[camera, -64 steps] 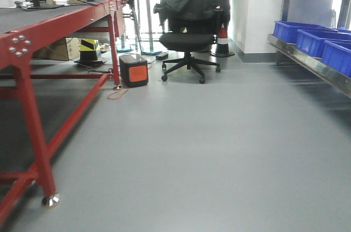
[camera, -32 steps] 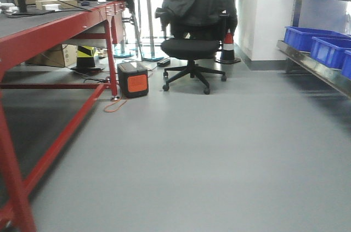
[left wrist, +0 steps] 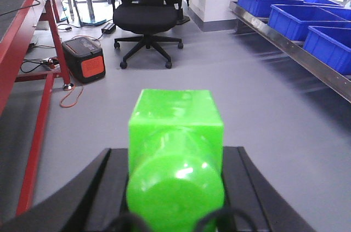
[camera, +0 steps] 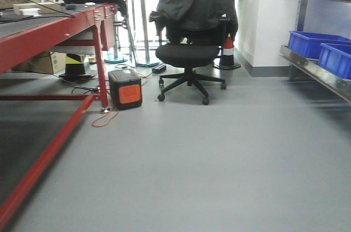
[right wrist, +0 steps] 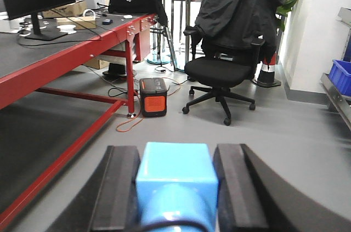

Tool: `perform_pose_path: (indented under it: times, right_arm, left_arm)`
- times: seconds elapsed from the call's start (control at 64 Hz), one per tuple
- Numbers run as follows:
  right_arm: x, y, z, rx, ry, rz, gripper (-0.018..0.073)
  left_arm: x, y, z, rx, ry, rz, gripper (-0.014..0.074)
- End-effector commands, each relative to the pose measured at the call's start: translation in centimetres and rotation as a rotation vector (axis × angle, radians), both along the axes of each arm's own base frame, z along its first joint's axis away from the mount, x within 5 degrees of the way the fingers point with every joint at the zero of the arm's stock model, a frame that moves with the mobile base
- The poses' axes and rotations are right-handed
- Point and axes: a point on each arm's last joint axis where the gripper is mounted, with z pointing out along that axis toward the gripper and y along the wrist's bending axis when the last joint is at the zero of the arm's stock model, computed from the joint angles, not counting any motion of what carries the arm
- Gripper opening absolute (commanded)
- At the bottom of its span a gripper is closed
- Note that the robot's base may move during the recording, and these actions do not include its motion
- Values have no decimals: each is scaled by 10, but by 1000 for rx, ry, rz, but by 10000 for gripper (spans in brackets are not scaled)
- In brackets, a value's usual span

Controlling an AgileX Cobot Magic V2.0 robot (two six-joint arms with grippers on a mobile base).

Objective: Grab block from conveyor and place in blue bin
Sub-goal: 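Drive the base toward the shelf of blue bins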

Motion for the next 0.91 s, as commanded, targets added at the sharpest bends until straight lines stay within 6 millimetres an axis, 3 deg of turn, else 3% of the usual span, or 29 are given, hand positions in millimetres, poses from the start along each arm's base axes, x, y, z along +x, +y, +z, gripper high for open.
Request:
perform_pose_path:
  times: [0.0, 0.891]
  right_arm:
    - [1, 0, 1, -6, -19, -6, -162]
    - [1, 0, 1, -6, -19, -6, -162]
  left_arm:
    - [0, -1, 2, -16, -24, -5, -111]
    - [0, -1, 2, -16, -24, -5, -111]
